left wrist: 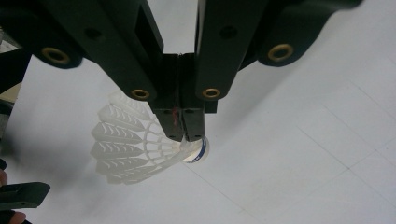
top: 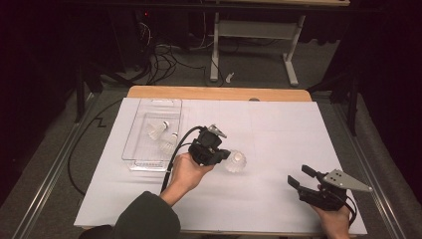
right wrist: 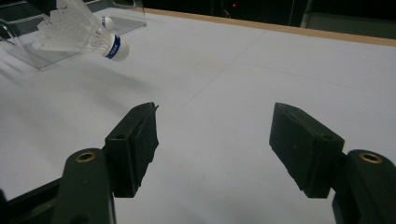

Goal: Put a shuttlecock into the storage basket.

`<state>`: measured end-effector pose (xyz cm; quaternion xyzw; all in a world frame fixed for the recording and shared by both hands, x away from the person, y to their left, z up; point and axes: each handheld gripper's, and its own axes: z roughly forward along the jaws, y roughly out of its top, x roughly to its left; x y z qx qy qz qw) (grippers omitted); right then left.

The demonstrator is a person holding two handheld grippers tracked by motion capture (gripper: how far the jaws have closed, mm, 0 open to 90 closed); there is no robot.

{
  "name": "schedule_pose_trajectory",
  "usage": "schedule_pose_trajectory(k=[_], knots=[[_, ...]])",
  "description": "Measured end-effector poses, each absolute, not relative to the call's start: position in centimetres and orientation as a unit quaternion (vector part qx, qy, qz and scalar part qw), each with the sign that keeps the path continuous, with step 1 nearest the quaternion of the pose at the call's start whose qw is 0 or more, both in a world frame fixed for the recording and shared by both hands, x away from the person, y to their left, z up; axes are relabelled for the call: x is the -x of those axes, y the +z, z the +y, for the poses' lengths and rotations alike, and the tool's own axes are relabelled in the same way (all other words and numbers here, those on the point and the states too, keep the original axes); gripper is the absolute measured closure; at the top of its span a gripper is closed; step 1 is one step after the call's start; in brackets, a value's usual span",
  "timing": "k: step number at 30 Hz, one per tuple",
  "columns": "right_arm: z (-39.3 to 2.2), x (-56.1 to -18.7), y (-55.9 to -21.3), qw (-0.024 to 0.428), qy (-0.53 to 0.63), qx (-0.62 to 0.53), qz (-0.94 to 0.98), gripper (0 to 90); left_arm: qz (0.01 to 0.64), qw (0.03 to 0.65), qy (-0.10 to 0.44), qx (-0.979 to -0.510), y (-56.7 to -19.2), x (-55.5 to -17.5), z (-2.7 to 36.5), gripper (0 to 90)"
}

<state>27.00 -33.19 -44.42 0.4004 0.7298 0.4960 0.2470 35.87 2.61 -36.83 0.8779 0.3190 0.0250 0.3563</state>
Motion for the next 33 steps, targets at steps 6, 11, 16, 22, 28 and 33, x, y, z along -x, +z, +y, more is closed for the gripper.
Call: schedule_pose_trajectory(k=[6,11,16,22,28,33], knots=[[-33.2,-27.0,-44.4,0.246,0.496,-0.401,0.730,32.9,0.322,0.356,0.027,-0.877,-36.5,-35.9,3.1,90.0],[-33.2,-27.0,-44.4,0.247,0.496,-0.399,0.730,32.9,0.326,0.360,0.027,-0.874,-36.2,-36.0,3.6,90.0],[-33.2,-27.0,-44.4,0.246,0.497,-0.400,0.730,32.9,0.331,0.363,0.027,-0.870,-36.0,-36.1,4.1,90.0],[-33.2,-27.0,-44.4,0.246,0.497,-0.400,0.730,32.9,0.333,0.363,0.029,-0.870,-35.8,-36.1,4.6,90.0],[-33.2,-27.0,-44.4,0.246,0.497,-0.400,0.730,32.8,0.335,0.362,0.029,-0.870,-35.7,-36.2,4.8,90.0],[-33.2,-27.0,-44.4,0.246,0.497,-0.400,0.730,32.8,0.337,0.363,0.031,-0.868,-35.4,-36.3,5.2,90.0]])
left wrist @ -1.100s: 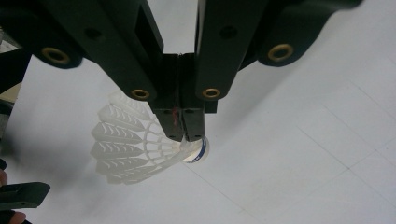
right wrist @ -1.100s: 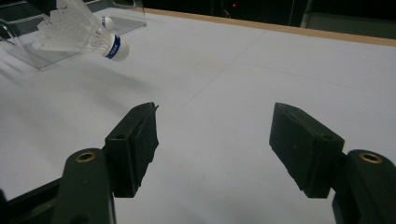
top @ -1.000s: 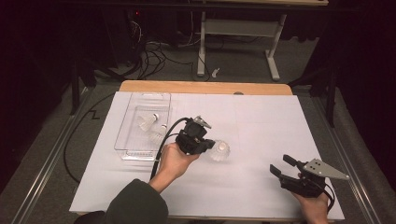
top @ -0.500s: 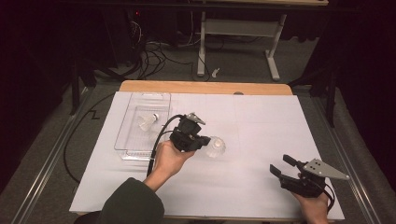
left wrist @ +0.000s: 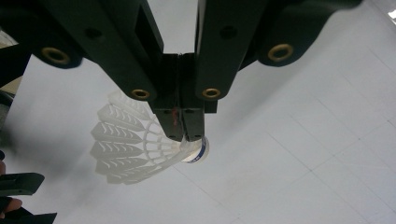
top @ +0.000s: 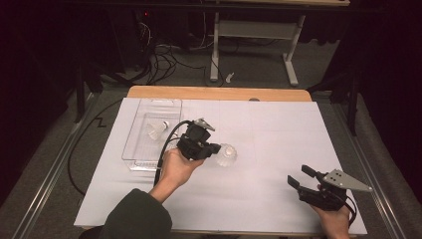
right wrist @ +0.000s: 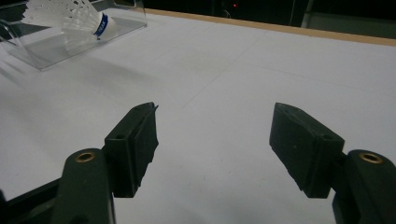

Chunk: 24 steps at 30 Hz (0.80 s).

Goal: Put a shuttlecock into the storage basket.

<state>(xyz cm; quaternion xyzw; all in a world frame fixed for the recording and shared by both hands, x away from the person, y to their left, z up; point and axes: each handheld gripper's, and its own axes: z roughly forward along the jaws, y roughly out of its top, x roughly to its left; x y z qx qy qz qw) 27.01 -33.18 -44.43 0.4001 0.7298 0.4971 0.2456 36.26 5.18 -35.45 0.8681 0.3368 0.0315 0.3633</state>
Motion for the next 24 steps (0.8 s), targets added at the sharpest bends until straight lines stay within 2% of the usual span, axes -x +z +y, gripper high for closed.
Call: schedule_pose_trajectory(k=[24], knots=[[-33.2,-27.0,-44.4,0.246,0.498,-0.400,0.729,32.8,0.347,0.369,0.040,-0.862,-34.6,-36.6,6.6,90.0]])
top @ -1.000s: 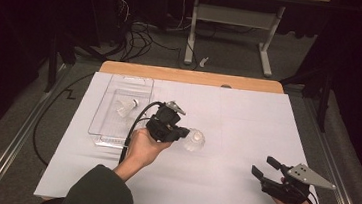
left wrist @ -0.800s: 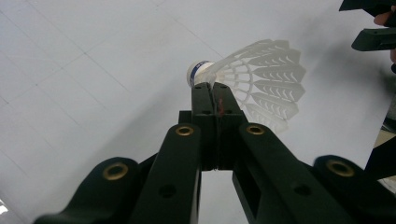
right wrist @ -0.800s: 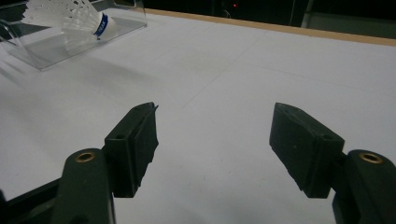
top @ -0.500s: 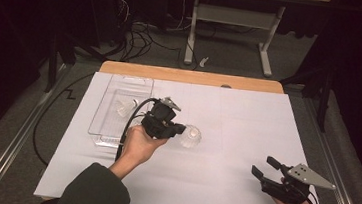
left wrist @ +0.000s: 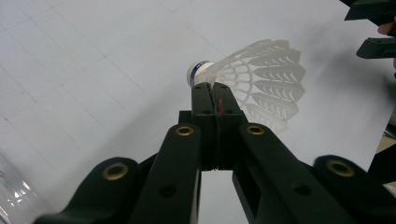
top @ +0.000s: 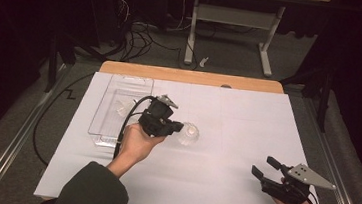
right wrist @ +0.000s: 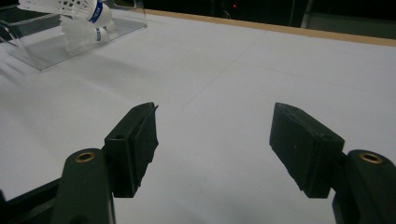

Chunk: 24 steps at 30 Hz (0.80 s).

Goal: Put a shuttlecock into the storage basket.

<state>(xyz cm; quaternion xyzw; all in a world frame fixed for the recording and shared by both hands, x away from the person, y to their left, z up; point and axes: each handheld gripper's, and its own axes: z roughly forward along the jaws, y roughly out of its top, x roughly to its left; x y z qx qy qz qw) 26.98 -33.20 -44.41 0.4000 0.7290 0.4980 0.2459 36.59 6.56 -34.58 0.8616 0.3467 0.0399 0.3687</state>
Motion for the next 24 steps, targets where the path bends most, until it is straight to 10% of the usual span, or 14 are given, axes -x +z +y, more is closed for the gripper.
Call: schedule_pose_trajectory(k=[24], knots=[[-33.1,-27.0,-44.4,0.246,0.498,-0.400,0.729,32.8,0.359,0.370,0.054,-0.855,-33.4,-37.1,8.1,90.0]])
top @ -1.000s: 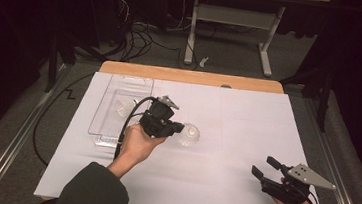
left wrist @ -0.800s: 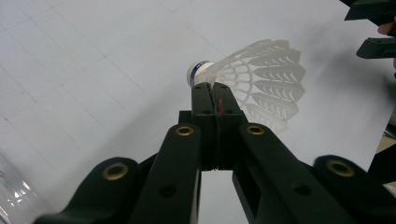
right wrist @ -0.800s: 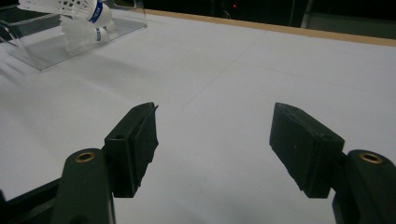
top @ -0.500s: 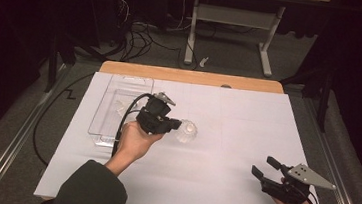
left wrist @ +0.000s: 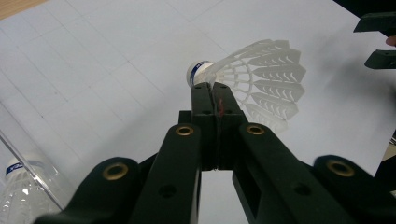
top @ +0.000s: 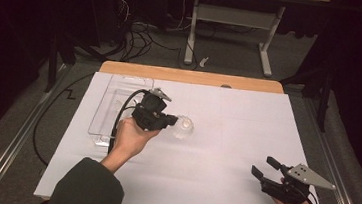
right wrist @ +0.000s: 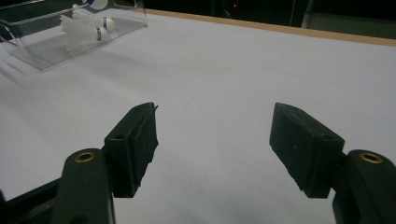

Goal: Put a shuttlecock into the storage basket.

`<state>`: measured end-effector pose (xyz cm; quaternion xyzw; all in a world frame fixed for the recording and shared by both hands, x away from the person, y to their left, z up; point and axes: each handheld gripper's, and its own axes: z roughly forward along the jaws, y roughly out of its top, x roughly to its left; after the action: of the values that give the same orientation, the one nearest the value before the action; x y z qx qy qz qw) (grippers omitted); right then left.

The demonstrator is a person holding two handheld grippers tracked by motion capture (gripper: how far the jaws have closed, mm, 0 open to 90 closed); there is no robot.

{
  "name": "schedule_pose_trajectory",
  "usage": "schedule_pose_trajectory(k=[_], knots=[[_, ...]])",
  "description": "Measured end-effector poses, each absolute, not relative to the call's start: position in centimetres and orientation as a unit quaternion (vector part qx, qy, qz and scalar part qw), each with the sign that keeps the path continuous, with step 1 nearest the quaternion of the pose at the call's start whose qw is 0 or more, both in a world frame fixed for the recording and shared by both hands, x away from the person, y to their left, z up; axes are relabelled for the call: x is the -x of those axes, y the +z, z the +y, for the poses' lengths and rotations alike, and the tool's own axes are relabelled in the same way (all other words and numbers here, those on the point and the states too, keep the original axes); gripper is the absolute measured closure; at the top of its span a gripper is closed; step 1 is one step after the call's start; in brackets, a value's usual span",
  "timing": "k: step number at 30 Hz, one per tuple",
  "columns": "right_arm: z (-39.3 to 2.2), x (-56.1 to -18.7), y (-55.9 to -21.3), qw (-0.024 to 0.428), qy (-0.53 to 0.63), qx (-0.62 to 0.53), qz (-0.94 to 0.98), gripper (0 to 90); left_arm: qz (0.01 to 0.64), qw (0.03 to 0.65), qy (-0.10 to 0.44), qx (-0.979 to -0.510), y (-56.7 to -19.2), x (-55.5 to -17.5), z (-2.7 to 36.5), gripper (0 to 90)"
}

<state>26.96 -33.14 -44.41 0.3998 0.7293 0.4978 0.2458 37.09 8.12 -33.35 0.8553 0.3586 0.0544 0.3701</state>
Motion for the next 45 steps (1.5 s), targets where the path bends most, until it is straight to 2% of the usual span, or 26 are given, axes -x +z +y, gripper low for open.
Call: schedule_pose_trajectory(k=[25,45], knots=[[-33.1,-27.0,-44.4,0.245,0.498,-0.400,0.730,32.8,0.377,0.376,0.074,-0.843,-31.9,-37.9,10.2,90.0],[-33.2,-27.0,-44.4,0.245,0.497,-0.401,0.729,32.7,0.415,0.371,0.102,-0.824,-31.5,-39.0,13.0,90.0]])
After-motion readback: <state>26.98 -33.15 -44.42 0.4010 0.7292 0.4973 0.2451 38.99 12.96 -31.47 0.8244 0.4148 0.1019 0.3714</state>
